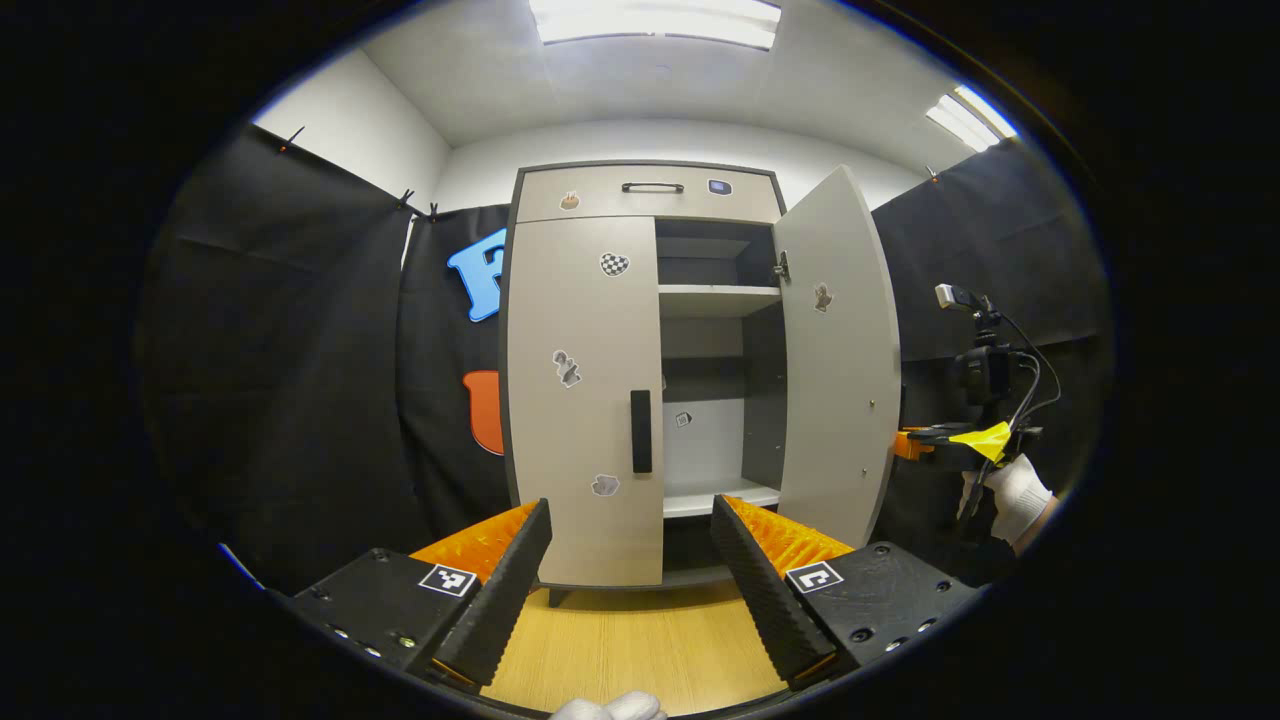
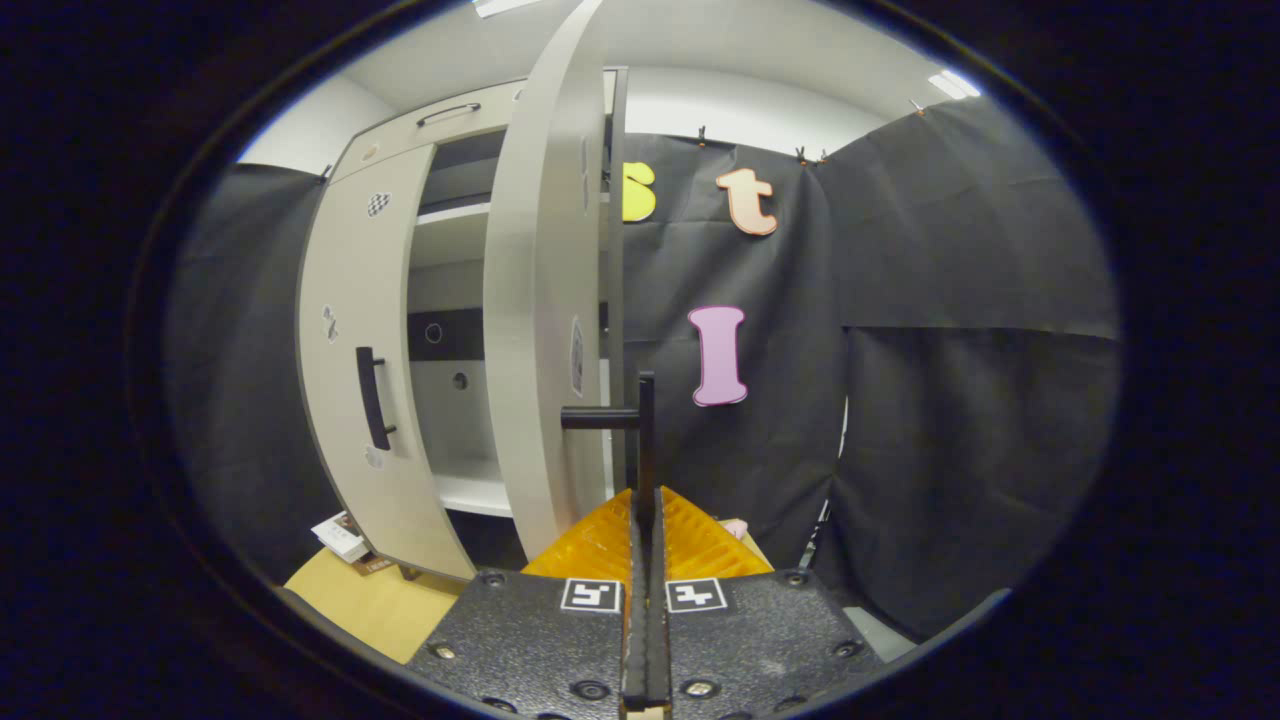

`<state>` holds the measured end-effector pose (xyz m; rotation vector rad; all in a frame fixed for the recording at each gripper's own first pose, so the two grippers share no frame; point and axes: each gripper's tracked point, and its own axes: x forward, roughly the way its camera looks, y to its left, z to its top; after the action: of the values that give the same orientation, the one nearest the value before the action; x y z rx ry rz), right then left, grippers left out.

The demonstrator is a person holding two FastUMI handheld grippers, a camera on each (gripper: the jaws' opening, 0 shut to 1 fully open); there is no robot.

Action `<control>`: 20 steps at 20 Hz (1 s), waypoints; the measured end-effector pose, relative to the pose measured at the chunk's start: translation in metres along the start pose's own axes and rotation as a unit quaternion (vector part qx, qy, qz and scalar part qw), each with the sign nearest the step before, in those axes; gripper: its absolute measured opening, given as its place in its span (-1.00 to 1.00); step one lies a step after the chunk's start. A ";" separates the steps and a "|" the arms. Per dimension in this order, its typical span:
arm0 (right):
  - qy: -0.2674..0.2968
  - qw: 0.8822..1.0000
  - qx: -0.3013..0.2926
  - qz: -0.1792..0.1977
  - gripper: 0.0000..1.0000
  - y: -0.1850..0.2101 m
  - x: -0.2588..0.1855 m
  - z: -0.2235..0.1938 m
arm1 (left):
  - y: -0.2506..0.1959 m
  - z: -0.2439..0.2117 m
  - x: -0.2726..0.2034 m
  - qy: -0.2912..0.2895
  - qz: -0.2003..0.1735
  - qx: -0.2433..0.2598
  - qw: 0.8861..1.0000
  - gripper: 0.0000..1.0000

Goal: Open the right door of the double-door shoe cabinet with the right hand, and open the left door with the left hand.

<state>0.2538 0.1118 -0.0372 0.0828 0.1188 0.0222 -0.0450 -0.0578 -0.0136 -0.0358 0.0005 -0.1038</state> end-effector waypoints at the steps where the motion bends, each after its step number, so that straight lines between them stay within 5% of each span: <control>1: 0.003 1.000 -0.004 0.010 -0.94 0.008 0.000 0.000 | -0.006 0.000 0.002 0.001 0.000 0.000 1.000 0.93; 7: 0.009 0.999 -0.014 0.040 -0.93 0.006 -0.004 -0.001 | -0.021 0.002 0.006 0.007 0.022 -0.005 1.000 0.93; 12: -0.012 0.999 -0.041 0.023 -0.88 -0.008 -0.001 0.009 | -0.016 -0.002 0.006 0.015 0.032 -0.002 0.999 0.93; 14: -0.016 0.999 -0.044 0.008 -0.64 -0.015 -0.006 0.011 | -0.008 -0.001 0.007 0.014 0.039 0.003 0.999 0.93; 16: -0.023 0.999 -0.043 -0.005 -0.19 -0.019 -0.010 0.015 | 0.003 -0.001 0.010 0.014 0.046 0.005 0.999 0.93; 18: -0.030 0.999 -0.036 -0.006 0.58 -0.015 -0.012 0.016 | 0.018 -0.003 0.017 0.015 0.056 0.008 0.998 0.93; 20: -0.037 0.999 -0.038 -0.004 1.00 -0.012 -0.018 0.018 | 0.032 -0.005 0.027 0.017 0.063 0.008 0.998 0.93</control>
<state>0.2386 0.0974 -0.0187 0.0069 0.0449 0.0163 -0.0150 -0.0290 -0.0194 -0.0174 0.0362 0.0221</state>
